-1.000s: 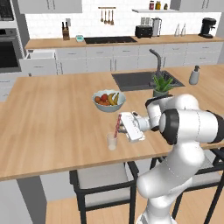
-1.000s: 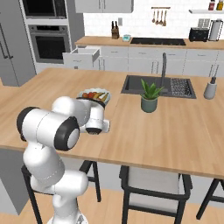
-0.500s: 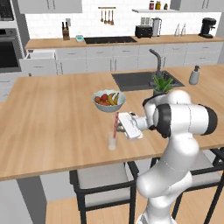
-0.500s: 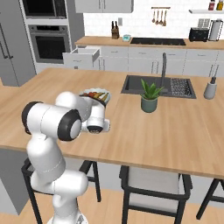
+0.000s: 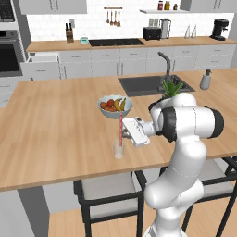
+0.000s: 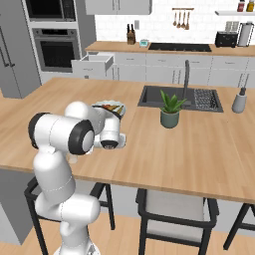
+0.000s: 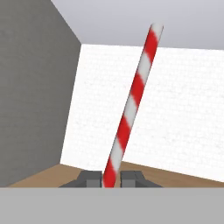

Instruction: Take a straw from the drawer in front and place it inside the glass cup on the dining counter.

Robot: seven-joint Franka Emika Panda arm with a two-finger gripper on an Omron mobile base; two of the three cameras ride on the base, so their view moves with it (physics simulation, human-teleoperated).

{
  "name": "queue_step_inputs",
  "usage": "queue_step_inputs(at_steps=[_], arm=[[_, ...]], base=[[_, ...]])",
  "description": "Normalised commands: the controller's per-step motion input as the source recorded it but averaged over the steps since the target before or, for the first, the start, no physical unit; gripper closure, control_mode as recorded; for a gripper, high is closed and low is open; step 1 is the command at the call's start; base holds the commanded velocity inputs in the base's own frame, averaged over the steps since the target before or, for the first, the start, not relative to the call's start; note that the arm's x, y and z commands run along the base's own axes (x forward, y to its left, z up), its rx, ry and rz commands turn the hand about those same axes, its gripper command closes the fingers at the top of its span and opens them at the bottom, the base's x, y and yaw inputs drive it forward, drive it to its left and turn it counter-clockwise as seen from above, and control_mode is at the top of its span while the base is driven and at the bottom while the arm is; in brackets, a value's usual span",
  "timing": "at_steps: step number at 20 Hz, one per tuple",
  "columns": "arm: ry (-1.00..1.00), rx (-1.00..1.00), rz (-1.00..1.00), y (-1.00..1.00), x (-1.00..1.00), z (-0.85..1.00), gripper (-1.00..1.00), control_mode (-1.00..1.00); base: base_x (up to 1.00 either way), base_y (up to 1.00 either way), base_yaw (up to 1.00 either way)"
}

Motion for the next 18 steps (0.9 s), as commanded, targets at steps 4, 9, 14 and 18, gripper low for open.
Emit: queue_step_inputs(at_steps=[4, 9, 14, 18], arm=[[-0.04, -0.02, 0.03, 0.2, -0.11, 0.0, 1.0, -1.0], [-0.05, 0.0, 0.03, 0.02, 0.01, 0.0, 1.0, -1.0], [-0.1, 0.0, 0.04, 0.0, 0.02, 0.0, 1.0, -1.0], [-0.12, 0.0, 0.04, -0.04, 0.0, 0.0, 1.0, -1.0]], base=[[0.0, 0.0, 0.0], [0.0, 0.0, 0.0], [0.0, 0.0, 0.0], [0.0, 0.0, 0.0]])
